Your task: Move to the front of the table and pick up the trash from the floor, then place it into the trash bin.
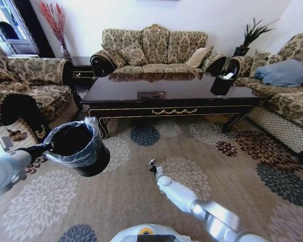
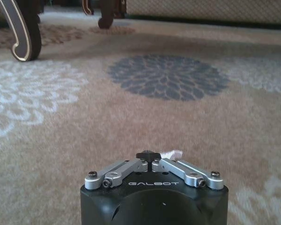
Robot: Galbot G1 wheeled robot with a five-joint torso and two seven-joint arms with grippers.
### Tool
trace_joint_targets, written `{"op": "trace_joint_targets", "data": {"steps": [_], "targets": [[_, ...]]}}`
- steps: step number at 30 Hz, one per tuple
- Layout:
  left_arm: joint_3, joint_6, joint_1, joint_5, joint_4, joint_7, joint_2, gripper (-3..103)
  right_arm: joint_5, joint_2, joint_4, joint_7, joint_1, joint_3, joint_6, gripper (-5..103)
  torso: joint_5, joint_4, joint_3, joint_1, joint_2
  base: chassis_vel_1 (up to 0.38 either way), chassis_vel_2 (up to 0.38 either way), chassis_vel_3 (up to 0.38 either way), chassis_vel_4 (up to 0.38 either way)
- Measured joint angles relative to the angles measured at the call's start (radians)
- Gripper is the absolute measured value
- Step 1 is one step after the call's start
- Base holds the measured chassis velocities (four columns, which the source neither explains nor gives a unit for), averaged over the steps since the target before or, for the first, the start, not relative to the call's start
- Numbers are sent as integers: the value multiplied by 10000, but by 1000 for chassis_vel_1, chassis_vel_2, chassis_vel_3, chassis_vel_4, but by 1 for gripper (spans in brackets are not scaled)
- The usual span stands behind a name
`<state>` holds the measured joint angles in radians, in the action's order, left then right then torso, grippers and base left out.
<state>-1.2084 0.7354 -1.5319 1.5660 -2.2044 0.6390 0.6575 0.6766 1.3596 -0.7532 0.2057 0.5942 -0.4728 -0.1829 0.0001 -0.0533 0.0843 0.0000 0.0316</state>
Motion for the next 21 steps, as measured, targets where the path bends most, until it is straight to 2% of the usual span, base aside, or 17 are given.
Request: {"op": "trace_joint_targets", "data": {"steps": [4,12,15,16,20,21], "targets": [[6,0,-6,-20,49,3,49,4,-227,-535,-676,-74,90,-118,-167,0,-1,-2,0,0,0,0,0,0,0],[-41,0,34,-6,181,3,-86,4,-453,-356,-385,-316,75,6,-224,0,0,-1,1,0,0,0,0,0,0],[-162,0,3,53,200,1,-157,4,-423,-37,-83,-298,50,12,-7,16,0,0,0,0,0,0,0,0,0],[-162,0,3,53,200,1,-157,4,-423,-37,-83,-298,50,12,-7,16,0,0,0,0,0,0,0,0,0],[-222,0,-18,72,261,-6,-161,4,-454,109,169,-200,1,-148,236,37,-1,-1,0,0,0,0,0,0,0],[-223,0,-18,72,270,-8,-154,4,-458,119,211,-190,-12,-167,258,37,-1,-1,0,0,0,0,0,0,0]]}}
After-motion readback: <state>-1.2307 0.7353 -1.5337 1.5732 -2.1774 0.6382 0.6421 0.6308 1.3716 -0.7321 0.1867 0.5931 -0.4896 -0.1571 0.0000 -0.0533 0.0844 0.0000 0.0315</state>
